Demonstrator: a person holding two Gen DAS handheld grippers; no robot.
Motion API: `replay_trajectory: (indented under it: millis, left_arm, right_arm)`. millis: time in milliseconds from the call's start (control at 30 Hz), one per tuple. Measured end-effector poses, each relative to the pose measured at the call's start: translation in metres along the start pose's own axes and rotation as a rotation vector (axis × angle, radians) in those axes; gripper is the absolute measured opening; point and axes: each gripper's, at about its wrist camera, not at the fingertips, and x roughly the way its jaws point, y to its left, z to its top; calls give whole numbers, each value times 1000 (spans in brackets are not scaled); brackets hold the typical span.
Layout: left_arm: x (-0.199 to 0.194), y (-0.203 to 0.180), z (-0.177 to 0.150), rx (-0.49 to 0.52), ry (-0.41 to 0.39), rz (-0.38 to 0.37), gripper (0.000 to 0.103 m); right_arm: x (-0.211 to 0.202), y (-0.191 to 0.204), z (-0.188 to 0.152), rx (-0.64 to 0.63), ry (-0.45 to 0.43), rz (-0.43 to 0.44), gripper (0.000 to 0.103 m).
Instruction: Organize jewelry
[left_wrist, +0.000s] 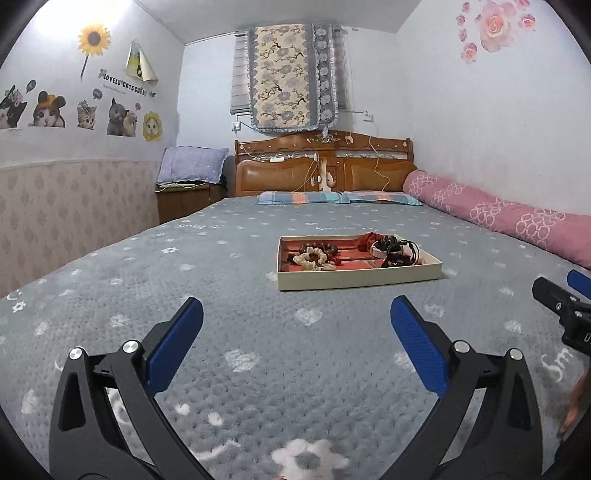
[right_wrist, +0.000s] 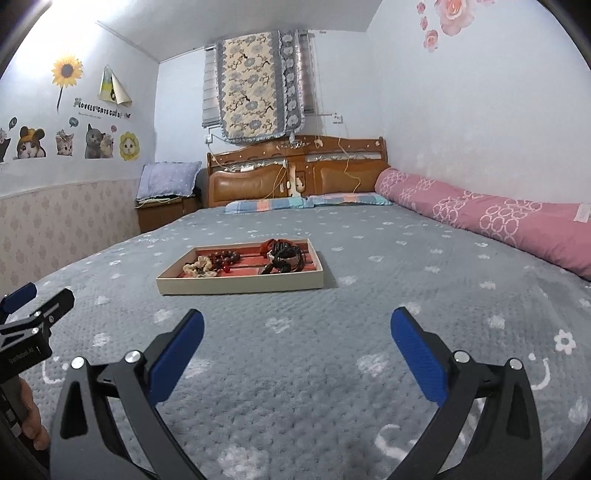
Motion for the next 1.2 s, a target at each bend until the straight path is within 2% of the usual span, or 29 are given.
replay_trajectory:
  millis: [1200]
  left_arm:
    - [-3, 3, -5, -11, -9, 15, 98]
  right_arm:
    - [0, 5, -3, -30, -1, 16, 99]
